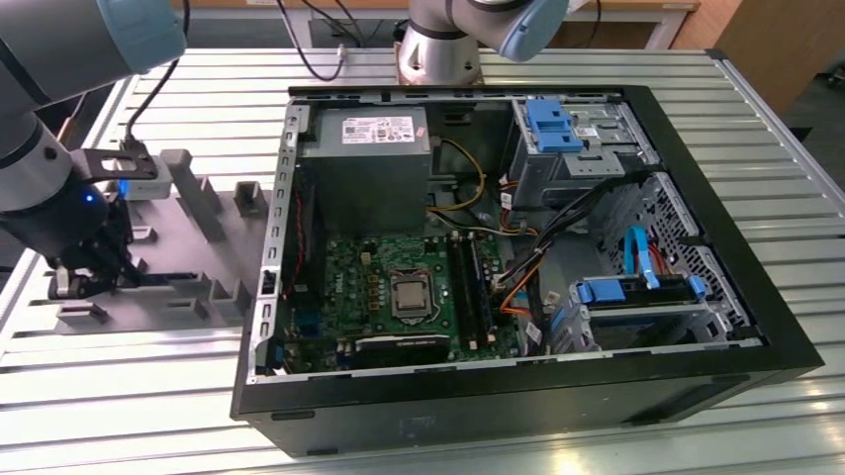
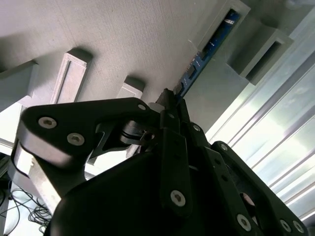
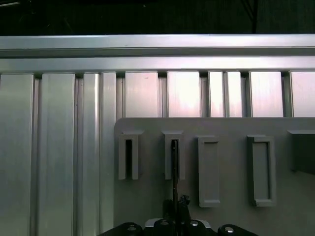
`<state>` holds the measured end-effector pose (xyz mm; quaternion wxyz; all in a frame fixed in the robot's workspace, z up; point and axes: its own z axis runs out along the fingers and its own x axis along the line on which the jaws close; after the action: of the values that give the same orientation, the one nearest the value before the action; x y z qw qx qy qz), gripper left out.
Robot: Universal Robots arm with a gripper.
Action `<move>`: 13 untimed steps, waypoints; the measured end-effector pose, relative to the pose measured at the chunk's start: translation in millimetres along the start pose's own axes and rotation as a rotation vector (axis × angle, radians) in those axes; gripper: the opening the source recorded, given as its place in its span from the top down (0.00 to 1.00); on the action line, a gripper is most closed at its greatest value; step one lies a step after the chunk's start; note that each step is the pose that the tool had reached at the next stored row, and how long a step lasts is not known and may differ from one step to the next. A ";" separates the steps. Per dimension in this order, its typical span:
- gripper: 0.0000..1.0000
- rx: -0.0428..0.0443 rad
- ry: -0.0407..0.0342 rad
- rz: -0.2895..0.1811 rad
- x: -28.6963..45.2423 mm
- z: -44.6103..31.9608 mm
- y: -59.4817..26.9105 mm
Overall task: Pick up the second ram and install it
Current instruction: 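Pick up the second ram and move it above second insertion slot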
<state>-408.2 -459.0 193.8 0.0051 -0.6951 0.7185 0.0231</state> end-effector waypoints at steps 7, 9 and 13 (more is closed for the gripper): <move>0.86 0.0001 0.0022 0.000 -0.4 -9.3 0.2; 0.86 0.0002 0.0021 0.000 -0.4 -9.3 0.2; 0.86 0.0001 0.0024 0.000 -0.4 -9.6 0.2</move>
<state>-408.2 -459.0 203.5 0.0042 -0.6951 0.7185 0.0223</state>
